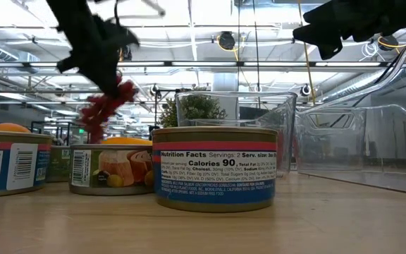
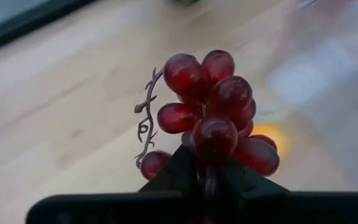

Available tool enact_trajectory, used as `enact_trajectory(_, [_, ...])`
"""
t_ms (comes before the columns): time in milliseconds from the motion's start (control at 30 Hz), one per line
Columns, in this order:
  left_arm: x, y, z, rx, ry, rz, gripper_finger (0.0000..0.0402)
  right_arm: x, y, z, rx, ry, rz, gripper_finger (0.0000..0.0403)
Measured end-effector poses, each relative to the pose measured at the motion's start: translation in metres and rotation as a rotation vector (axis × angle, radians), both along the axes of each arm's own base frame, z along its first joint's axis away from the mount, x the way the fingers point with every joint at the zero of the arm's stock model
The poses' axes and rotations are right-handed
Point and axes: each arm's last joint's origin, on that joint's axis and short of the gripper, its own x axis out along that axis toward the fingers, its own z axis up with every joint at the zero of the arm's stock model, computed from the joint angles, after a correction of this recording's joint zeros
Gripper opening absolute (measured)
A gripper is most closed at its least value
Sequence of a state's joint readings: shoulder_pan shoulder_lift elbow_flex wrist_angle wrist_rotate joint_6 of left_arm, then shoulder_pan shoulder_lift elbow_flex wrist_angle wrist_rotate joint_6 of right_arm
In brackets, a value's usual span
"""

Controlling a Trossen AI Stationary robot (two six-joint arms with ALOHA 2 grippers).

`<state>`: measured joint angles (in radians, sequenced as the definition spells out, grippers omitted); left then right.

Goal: Pick & Place Food Item
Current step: Put the red grapes into the top transparent bin

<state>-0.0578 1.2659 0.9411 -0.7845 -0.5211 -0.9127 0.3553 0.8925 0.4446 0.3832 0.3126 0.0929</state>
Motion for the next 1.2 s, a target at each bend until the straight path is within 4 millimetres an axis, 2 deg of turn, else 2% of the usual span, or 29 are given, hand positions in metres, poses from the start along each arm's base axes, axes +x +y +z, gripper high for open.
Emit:
enact_trajectory(167, [0.016,-0.024,0.017,0.073,-0.190,-0.221,0.0007,0.000,0.000,0.001,0.004,-0.007,0.000,0.0183])
enact_trajectory(300, [0.033,-0.046,0.028,0.155,-0.343,-0.391,0.0019,0.004,0.002,0.003,0.045,-0.052,-0.002,0.0183])
enact_trajectory(433, [0.050,-0.068,0.032,0.238,-0.454,-0.571,0.0029,0.014,0.005,0.001,0.059,-0.094,0.001,0.0183])
enact_trajectory(567, [0.063,-0.083,0.032,0.299,-0.535,-0.694,0.0019,0.025,0.011,-0.005,0.054,-0.131,0.038,0.0183])
enact_trajectory(733, [0.074,-0.090,0.022,0.324,-0.547,-0.744,0.0006,0.038,0.016,-0.008,0.049,-0.233,0.060,0.0183])
enact_trajectory(900, [0.080,-0.090,0.011,0.333,-0.501,-0.754,0.0025,0.046,0.019,-0.013,0.058,-0.307,0.055,0.0183])
enact_trajectory(1033, [0.082,-0.088,0.009,0.347,-0.494,-0.756,0.0026,0.055,0.022,-0.016,0.059,-0.309,0.056,0.0183])
enact_trajectory(1200, [0.083,-0.087,0.009,0.347,-0.493,-0.752,0.0007,0.071,0.028,-0.016,0.052,-0.295,0.063,0.0183])
